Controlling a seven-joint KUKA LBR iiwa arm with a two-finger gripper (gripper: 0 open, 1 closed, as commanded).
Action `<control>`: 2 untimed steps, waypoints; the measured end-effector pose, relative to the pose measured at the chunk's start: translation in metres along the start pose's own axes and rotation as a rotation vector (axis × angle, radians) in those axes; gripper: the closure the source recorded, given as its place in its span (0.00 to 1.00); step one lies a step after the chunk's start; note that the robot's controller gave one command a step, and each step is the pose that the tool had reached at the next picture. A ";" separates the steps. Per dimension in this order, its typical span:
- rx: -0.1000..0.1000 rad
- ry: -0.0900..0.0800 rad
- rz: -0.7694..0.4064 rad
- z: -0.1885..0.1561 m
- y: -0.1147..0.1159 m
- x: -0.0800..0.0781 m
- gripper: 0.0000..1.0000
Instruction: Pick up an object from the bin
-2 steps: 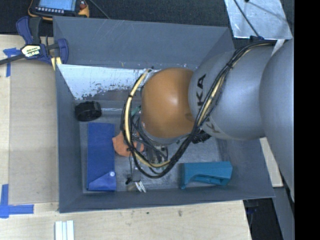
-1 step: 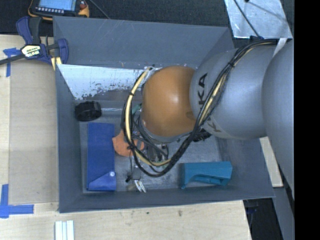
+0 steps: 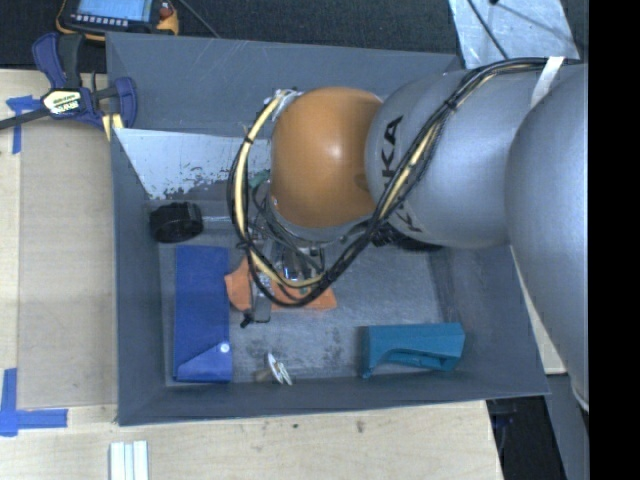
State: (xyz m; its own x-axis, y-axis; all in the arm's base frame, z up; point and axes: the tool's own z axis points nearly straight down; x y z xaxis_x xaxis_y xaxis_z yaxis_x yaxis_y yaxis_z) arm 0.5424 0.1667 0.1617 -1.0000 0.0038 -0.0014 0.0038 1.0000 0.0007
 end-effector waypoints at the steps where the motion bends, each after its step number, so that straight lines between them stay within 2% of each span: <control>1: -0.001 -0.009 -0.025 0.032 -0.017 -0.006 0.00; 2: 0.000 -0.002 0.011 0.067 -0.012 -0.046 1.00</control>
Offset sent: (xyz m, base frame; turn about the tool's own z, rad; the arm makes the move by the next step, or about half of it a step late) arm 0.0456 -0.0112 -0.0672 0.0109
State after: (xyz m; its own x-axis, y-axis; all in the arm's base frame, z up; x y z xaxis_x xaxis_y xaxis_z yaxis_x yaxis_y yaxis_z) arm 0.5889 0.1551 0.0947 -0.9999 0.0145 -0.0030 0.0145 0.9999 0.0009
